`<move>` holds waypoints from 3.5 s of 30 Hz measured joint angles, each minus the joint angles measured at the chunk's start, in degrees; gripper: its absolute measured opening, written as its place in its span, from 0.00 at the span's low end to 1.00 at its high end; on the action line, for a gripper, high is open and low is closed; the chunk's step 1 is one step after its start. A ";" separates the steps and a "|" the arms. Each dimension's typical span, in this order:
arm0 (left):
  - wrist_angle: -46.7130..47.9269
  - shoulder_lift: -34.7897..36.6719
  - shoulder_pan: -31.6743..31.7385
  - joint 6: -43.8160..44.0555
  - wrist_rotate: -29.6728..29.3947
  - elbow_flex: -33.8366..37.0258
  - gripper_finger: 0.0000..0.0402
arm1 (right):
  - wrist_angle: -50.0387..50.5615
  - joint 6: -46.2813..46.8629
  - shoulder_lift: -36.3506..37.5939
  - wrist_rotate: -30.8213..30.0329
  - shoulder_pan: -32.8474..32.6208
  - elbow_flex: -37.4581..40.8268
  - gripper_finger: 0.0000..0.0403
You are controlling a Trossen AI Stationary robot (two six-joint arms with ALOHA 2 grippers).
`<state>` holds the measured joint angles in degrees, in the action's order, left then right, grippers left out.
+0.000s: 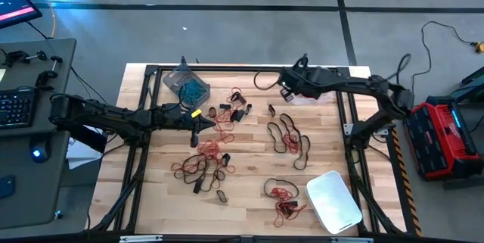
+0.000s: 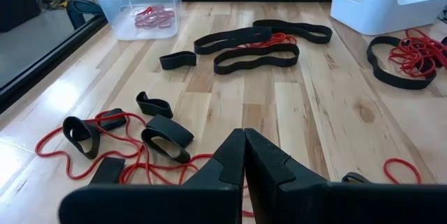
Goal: Sort rubber bands into baskets
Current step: Put the red rubber band into the transparent bin
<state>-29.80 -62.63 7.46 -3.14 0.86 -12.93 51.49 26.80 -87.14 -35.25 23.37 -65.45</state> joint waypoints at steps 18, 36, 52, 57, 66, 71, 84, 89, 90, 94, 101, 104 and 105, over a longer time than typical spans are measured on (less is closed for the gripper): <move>0.09 0.00 0.00 -0.06 0.00 0.00 0.00 | -11.32 4.38 6.06 18.13 -35.22 11.08 0.17; 0.09 0.00 0.00 0.00 0.00 0.00 0.00 | -21.03 28.40 1.68 38.56 -49.96 12.02 0.27; 0.09 0.00 -0.01 -0.04 0.00 0.00 0.00 | -27.92 33.30 -7.47 46.85 -51.10 12.07 0.27; 0.11 0.00 0.00 -0.04 0.00 0.00 0.00 | -28.70 32.78 -7.47 46.83 -51.05 12.07 0.21; 0.20 0.00 -0.01 -0.06 0.00 0.00 0.00 | -28.67 31.62 -7.47 46.80 -51.08 12.07 0.10; 0.20 0.00 0.00 -0.04 0.00 0.00 0.00 | -28.66 31.58 -7.47 46.78 -51.08 12.07 0.19; 0.20 0.00 -0.02 -0.09 0.00 0.00 0.00 | -28.65 29.33 -11.17 49.41 -51.01 12.04 0.22; 0.17 0.00 0.00 -0.09 -0.02 0.00 0.00 | -28.97 26.86 -10.67 49.38 -50.75 11.89 0.03; 0.17 0.00 -0.02 -0.09 0.00 0.00 0.00 | -29.18 26.37 -10.35 49.25 -50.75 11.87 0.02; 0.17 0.00 0.00 -0.09 0.00 0.00 0.00 | -29.15 25.61 -8.56 48.37 -50.75 11.85 0.02; 0.15 0.00 0.00 -0.02 0.00 0.00 0.00 | -28.41 24.54 -2.26 43.40 -50.79 11.85 0.00; 0.15 0.00 -0.02 0.06 0.00 0.00 0.00 | -27.69 23.65 0.54 41.18 -50.79 11.84 0.00; 0.16 0.00 -0.02 0.09 0.00 0.00 0.00 | -27.27 23.12 1.49 40.29 -50.79 11.83 0.00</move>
<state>-29.64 -62.63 7.45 -3.05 0.86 -12.93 24.23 49.92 -85.65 5.05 -27.42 -53.62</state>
